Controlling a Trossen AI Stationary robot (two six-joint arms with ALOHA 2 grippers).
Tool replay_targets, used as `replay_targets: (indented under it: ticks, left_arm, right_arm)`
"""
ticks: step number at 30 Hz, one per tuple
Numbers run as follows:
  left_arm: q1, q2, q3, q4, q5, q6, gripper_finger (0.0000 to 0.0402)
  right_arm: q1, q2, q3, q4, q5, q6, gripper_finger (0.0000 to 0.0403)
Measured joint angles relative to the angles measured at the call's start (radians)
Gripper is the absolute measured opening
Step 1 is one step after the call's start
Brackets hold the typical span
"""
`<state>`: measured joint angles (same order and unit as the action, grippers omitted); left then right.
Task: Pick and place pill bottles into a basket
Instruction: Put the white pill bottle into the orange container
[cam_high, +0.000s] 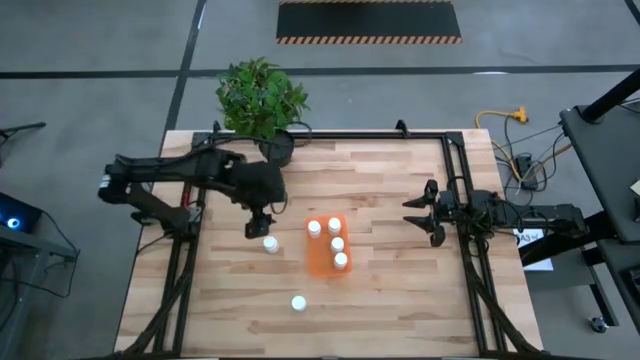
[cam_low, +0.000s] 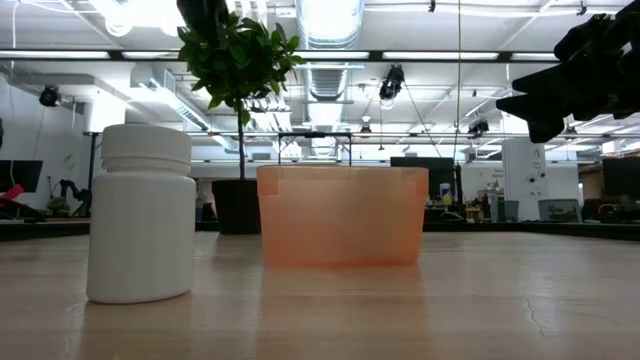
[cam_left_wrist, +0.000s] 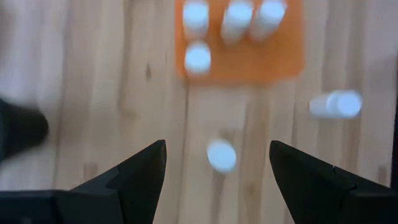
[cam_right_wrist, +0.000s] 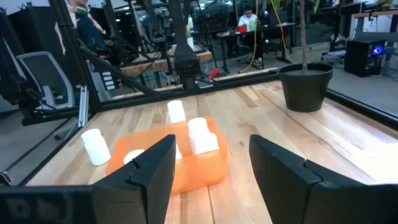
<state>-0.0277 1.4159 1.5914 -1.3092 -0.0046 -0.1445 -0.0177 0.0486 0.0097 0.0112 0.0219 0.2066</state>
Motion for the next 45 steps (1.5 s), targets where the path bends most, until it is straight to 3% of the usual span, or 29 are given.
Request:
replay_targets:
  ticks: [7, 10, 15, 25, 35, 45]
  left_arm:
    - [-0.001, 0.107, 0.067, -0.153, 0.010, -0.159, 0.0267]
    - [-0.002, 0.139, 0.061, -0.184, 0.010, -0.309, 0.0267]
    - [-0.003, 0.167, 0.019, -0.199, 0.010, -0.420, 0.0267]
    - [-0.026, 0.156, -0.026, -0.165, 0.009, -0.545, 0.0267]
    - [-0.063, 0.158, -0.028, -0.140, -0.007, -0.561, 0.0267]
    - [-0.063, 0.158, -0.026, -0.133, -0.001, -0.721, 0.0267]
  right_arm:
    - [0.000, 0.000, 0.000, 0.000, 0.000, 0.000, 0.0194]
    - [0.000, 0.000, 0.000, 0.000, 0.000, 0.000, 0.0194]
    - [0.000, 0.000, 0.000, 0.000, 0.000, 0.000, 0.0194]
    - [0.000, 0.000, 0.000, 0.000, 0.000, 0.000, 0.0194]
    - [0.000, 0.000, 0.000, 0.000, 0.000, 0.000, 0.0194]
    - [0.000, 0.000, 0.000, 0.000, 0.000, 0.000, 0.0194]
